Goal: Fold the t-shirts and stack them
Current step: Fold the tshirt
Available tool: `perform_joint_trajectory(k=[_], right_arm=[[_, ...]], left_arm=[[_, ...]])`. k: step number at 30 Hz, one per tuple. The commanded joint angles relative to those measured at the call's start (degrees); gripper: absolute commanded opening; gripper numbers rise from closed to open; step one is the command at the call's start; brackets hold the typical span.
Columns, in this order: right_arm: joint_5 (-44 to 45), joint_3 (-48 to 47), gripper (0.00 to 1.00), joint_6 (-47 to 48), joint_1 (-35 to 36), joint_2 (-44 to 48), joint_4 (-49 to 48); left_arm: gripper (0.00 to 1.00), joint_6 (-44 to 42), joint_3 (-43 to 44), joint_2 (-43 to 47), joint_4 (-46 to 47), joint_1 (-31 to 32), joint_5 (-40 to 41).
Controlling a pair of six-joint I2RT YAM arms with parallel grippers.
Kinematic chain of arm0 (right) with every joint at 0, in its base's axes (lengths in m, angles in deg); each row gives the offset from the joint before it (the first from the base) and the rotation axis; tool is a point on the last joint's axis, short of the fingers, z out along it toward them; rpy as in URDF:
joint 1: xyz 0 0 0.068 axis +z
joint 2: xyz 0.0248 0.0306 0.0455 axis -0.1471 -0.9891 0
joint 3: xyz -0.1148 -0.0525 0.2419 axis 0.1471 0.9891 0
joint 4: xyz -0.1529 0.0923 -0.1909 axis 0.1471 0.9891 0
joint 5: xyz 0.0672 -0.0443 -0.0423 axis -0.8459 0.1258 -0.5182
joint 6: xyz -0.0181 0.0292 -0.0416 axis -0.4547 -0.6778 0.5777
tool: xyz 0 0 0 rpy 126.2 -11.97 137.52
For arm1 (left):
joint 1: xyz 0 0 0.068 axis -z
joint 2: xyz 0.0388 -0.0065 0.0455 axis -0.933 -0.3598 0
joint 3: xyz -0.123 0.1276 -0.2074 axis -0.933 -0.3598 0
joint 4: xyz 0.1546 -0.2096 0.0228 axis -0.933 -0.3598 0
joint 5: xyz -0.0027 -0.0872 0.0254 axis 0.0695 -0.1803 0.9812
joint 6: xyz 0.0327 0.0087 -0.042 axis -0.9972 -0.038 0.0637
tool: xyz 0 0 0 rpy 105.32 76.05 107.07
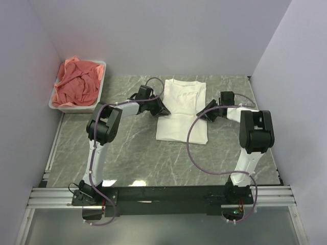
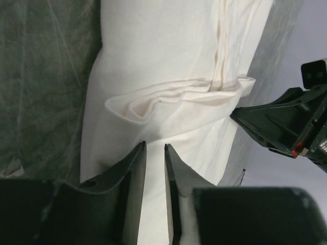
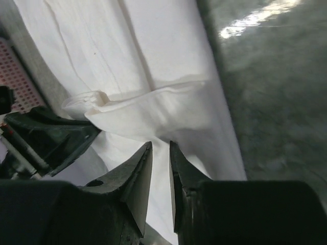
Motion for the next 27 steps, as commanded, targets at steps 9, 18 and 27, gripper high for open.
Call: perform_joint_trajectory(k=[9,18,27], right_arm=[[20.3,10.0,0.29,7.5,8.9,27.5,11.3],[21.3,22.7,0.32,7.1,9.5,36.7,9.9],[27.6,27.8,0.38,6.8,9.1,40.0,11.9]], left_arm=[[0.40,-1.6,-18.5,26.6,-3.7,-0.1,11.7],[0.52,-3.2,-37.2,37.6,-1.1,2.9,12.7],[0.59,-4.7,-41.8,37.8,1.4,5.4,13.9]])
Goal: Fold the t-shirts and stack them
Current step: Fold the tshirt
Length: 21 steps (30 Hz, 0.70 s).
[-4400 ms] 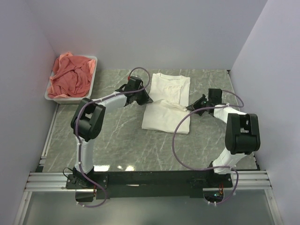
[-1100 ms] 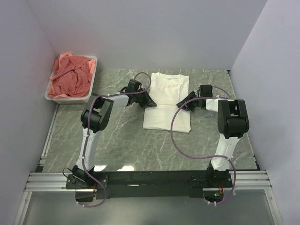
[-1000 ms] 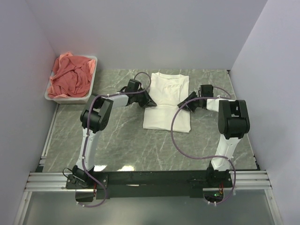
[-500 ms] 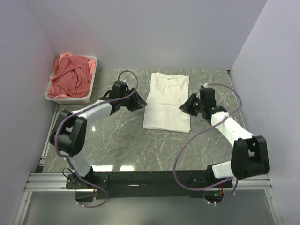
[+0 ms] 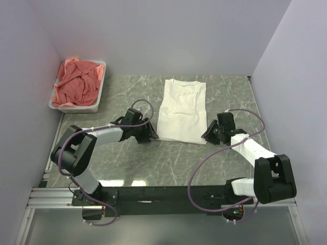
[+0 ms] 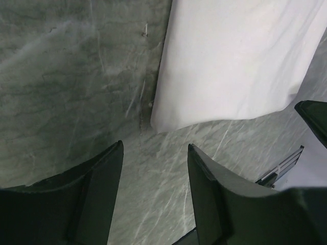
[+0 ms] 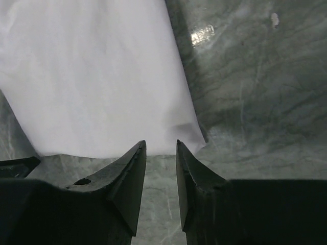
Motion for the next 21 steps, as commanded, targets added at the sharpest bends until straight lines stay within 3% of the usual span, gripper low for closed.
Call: perform_joint_trajectory(k=[1,6,21], right_arm=[[5.2,0.7,0.38,0.4,-0.4,2.8,0.5],[6.1,1.9,0.42,-0.3,-0.4,2.6,1.1],[5.8,5.7,0.43,-2.9,-0.4,-0.1,-2.8]], left_arm=[[0.59,-1.9,-0.8,1.4,3.8,0.8,1.1],[0.57,-2.3,-0.2,-0.6,3.4,1.6,2.2],[0.47,-1.5,1.2,-7.1,5.8,2.9,4.5]])
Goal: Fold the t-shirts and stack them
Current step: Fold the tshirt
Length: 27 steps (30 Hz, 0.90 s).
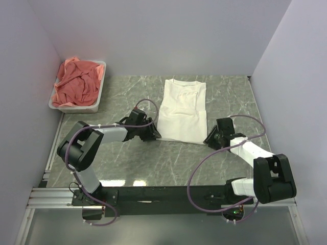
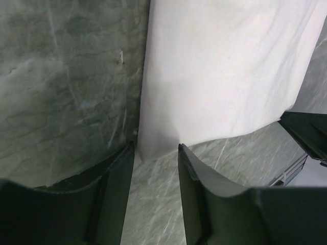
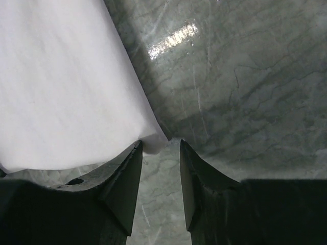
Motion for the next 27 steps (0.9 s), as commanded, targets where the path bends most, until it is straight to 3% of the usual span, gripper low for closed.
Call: perform_joint_trajectory(k=[1,4,8,10,13,14,15,27], right_arm=[[0.2,0.8,0.43,-1.0,-0.4,-1.5,-3.0],[-0.3,1.0,0.42,-1.3,-0.3,-2.0,-3.6],[-0.6,0.4,0.40,-1.4,-0.4,-2.9,-4.0],[-1.0,-0.1,0.34,-0.9,-0.4,-3.5,-4.0],[-1.4,-1.1,0.14,-0.2,-0.3,-3.3,-3.2],[-1.5,-1.2,0.05,0.0,-0.3,-3.1,-2.9],[-1.8,-1.3,0.02,0.4,-0.3,-2.8,-2.5],[-7.3,1.9,0.00,4.5,0.0,7.8,4.9]], left_arm=[[0.46,-0.6,1.2,-2.7,-1.2,0.9,3.5],[0.41,-0.2,1.7,-3.1,-1.5,1.3,4.2],[0.27,0.1,2.7,-3.9,-2.3,1.6,4.6],[0.19,0.3,3.4,-4.2,-2.6,1.7,4.9],[0.01,0.2,4.9,-4.6,-4.0,1.7,5.4],[0.01,0.1,5.1,-4.3,-5.5,1.8,5.6],[0.01,-0.1,5.1,-3.9,-6.0,1.9,6.5],[0.01,3.1,-7.6,12.2,-11.2,4.8,9.9]])
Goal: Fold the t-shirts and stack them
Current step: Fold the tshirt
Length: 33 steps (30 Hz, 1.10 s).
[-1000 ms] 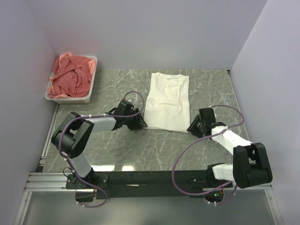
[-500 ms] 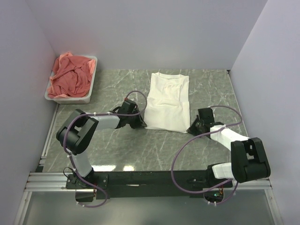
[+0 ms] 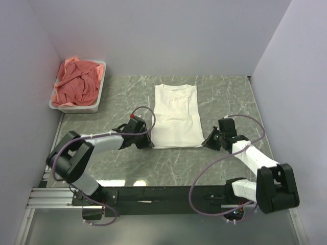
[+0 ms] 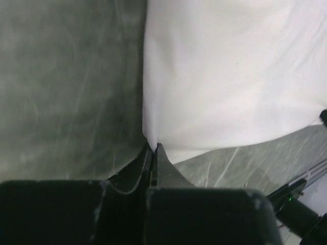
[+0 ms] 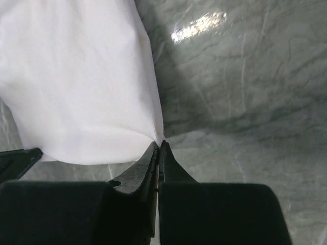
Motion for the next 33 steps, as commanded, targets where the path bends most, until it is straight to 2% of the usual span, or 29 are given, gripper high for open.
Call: perform_joint_trajectory(k=[1,9,16,25,33], right_arm=[[0.1,2.5,0.00,2.0,0.1,7.0,3.9],[-1.2,7.2,0.00,0.2,5.3,21.9,13.3],[-1.0,7.3,0.00,-2.3,8.3,31.8,19.8],[2.1,-1.6,0.00,-1.6,8.4,29.0,20.7],[3.3,-11.0,0.00,-1.4,8.4,20.2,17.4]], left_arm=[[0.01,1.7,-4.4,7.6,-5.2,2.4,3.8],[0.01,11.3,-14.2,21.8,-8.9,10.9,7.1],[0.01,14.7,-14.6,31.5,-15.7,15.5,8.0],[0.01,11.4,-5.9,29.6,-20.1,14.8,8.0],[0.00,7.4,3.8,25.0,-20.4,7.4,1.7]])
